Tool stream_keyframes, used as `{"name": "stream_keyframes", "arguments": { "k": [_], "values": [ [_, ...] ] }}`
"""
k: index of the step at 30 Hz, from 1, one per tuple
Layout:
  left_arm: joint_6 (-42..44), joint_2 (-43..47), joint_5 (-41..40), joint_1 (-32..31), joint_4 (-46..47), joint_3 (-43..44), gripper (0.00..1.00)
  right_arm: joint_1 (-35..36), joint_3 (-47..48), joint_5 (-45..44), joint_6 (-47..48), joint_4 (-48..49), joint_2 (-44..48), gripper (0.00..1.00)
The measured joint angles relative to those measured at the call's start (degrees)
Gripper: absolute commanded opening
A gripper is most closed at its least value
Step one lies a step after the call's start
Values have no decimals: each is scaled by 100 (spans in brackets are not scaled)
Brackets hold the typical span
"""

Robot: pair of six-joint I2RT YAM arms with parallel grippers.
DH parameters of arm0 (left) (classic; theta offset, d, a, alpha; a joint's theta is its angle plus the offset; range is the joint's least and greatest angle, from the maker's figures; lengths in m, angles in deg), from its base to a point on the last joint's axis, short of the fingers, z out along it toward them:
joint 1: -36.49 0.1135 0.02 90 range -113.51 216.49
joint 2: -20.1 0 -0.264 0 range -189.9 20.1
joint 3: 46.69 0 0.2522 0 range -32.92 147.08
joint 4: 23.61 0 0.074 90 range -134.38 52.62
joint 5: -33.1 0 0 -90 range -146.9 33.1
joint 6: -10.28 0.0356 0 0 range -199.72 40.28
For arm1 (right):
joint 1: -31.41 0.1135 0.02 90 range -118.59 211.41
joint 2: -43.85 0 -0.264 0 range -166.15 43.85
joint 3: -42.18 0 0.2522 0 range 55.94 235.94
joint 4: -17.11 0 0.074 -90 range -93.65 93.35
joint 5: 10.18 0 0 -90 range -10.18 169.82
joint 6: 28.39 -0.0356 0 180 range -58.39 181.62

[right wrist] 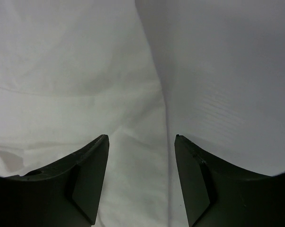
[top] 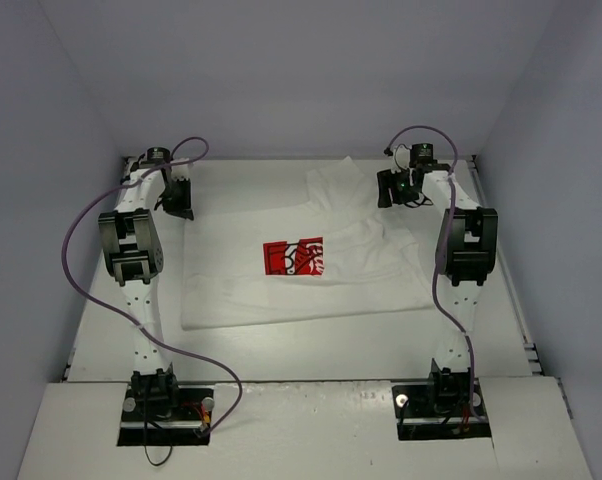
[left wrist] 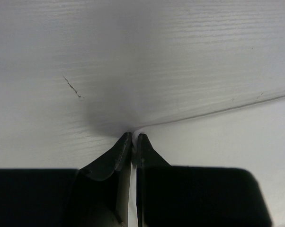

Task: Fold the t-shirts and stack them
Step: Grap the side of the flattened tshirt furthest away from the robot with both arms

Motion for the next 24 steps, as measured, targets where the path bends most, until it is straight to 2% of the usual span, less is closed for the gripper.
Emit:
{"name": "stream_keyframes", "arguments": {
  "k": [14,18,19,24],
  "values": [
    [-74,0,-7,0,0,0,0,0,710,48,26,60,-672,53],
    [-72,0,-7,0,0,0,0,19,736,70,46,101,-714,50],
    [-72,0,-9,0,0,0,0,36,756,72,46,122,-731,45],
    [-74,0,-9,0,0,0,0,39,826,118,71,247,-817,32]
  ]
}}
